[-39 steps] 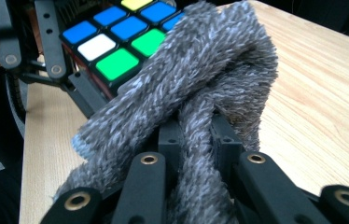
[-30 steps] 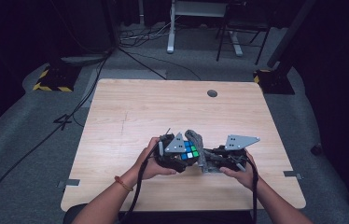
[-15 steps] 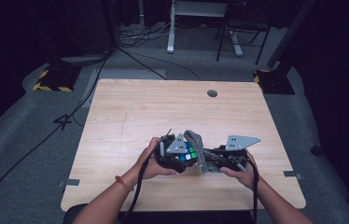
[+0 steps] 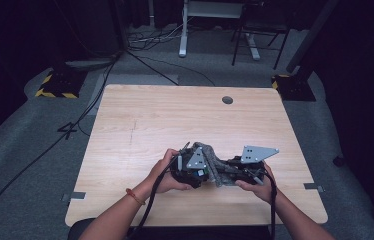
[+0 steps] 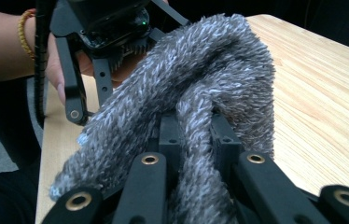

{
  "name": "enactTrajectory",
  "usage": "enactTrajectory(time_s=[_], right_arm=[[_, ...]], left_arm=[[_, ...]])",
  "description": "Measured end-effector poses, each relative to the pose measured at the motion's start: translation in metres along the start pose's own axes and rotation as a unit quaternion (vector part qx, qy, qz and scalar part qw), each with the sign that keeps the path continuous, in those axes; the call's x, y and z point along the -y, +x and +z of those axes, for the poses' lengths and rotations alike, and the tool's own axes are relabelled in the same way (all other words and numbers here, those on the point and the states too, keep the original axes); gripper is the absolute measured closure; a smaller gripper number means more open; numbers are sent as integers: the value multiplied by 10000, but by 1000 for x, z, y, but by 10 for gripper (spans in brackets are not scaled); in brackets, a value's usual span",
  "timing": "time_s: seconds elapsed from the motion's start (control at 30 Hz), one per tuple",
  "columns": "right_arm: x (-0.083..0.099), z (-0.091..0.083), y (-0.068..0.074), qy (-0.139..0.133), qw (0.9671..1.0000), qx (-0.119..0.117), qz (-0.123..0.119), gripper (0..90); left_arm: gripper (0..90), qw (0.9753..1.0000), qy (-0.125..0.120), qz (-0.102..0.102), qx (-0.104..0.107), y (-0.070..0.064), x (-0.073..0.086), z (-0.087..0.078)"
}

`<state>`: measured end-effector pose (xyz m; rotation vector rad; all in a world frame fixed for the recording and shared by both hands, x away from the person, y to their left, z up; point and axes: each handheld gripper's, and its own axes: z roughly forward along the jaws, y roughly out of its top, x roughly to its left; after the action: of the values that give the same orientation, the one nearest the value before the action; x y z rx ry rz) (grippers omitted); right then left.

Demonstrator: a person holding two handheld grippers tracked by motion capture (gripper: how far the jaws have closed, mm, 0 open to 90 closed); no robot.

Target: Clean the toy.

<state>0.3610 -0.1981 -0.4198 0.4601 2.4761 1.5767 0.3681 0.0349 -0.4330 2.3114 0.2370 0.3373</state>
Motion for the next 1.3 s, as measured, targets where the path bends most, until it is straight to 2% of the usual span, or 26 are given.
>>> enactTrajectory(time_s=[0.13, 0.17, 0.23, 0.27, 0.3, 0.47, 0.57, 0.67, 0.73, 0.8, 0.9, 0.93, 1.0, 1.07, 1.13, 1.2, 1.3], right_arm=[[0, 0, -2, 68, 9999, 125, 21, 788], [1, 0, -3, 98, 9998, 138, 40, 788], [1, 0, -4, 142, 9998, 164, 51, 788], [4, 2, -7, 282, 9993, 249, 75, 788], [5, 2, -8, 294, 9992, 236, 108, 788], [8, 5, -12, 457, 9984, 282, 152, 788], [10, 6, -13, 536, 9981, 266, 166, 787], [7, 5, -11, 447, 9987, 186, 153, 788], [5, 2, -8, 331, 9993, 118, 129, 788], [2, -2, -7, 250, 9995, 170, 83, 788], [-6, -8, -2, 55, 10000, 62, 2, 788], [-9, -8, 3, 70, 9999, 69, -104, 788], [-11, -6, 11, 173, 9991, 227, -306, 787], [-11, -8, 10, 100, 9993, 212, -288, 787], [-12, -8, 9, 46, 9994, 233, -237, 787], [-12, -7, 10, 149, 9985, 390, -365, 787], [-8, -4, 5, 356, 9975, 518, -321, 787]], left_arm=[[335, 10000, -60, 10, -35, 0, -1, -2], [335, 9999, -156, 16, -8, 1, -1, -5], [335, 9998, -197, 27, -54, 0, -1, -7], [335, 9995, -299, 24, -45, 2, -2, -12], [335, 9995, -299, 24, -45, 2, -2, -12], [335, 9977, -676, -32, -84, 5, -1, -27], [336, 9961, -880, -50, -32, 5, 0, -31], [335, 9967, -812, 29, -38, 4, 0, -31], [335, 9965, -839, 2, 22, 5, 1, -31], [335, 9977, -662, 96, -81, 4, 0, -28], [335, 9989, -401, 219, -113, -2, -1, -18], [335, 9990, -366, 236, -85, -5, -3, -14], [334, 9993, -286, 233, -100, -7, -4, -9], [334, 9994, -276, 190, -22, -7, -5, -7], [334, 9993, -265, 250, -74, -9, -6, -6], [335, 9992, -336, 198, -47, -8, -6, -8], [335, 9988, -434, 186, -83, -6, -5, -14]])
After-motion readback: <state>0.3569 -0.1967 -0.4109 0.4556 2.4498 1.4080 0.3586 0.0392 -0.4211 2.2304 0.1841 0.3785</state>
